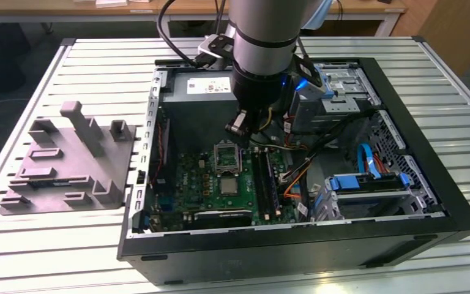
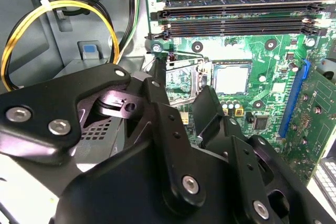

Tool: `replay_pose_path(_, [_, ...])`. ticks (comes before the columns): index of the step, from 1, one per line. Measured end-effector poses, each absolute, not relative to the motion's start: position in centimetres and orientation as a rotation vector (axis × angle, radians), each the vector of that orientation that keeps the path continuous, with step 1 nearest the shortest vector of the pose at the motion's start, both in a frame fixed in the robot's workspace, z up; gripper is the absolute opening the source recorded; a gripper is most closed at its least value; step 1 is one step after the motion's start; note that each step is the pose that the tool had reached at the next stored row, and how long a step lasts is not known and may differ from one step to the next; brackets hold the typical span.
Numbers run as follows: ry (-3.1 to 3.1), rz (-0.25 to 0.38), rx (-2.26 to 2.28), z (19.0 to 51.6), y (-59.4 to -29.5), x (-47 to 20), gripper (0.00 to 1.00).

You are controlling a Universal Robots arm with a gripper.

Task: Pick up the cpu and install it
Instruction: 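Close the cpu cover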

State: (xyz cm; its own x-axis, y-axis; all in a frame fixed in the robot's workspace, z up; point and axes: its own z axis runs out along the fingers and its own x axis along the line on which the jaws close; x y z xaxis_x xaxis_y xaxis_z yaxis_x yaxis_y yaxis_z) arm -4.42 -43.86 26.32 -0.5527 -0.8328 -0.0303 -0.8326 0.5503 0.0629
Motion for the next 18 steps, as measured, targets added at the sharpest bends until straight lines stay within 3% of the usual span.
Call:
replay_pose_path(6, [-2.763, -0.110, 1.484, 26.32, -43.87, -4.42, 0.46])
replay_pose_path(8, [-2.763, -0.110, 1.484, 26.32, -43.87, -4.42, 0.33])
replay_pose_path(9, [-2.763, -0.110, 1.484, 26.32, -43.87, -4.42, 0.33])
replay_pose_path(14, [-2.763, -0.110, 1.484, 26.32, -43.88, -4.42, 0.11])
replay_pose_path(18, [-2.763, -0.110, 1.484, 26.32, -43.89, -4.42, 0.11])
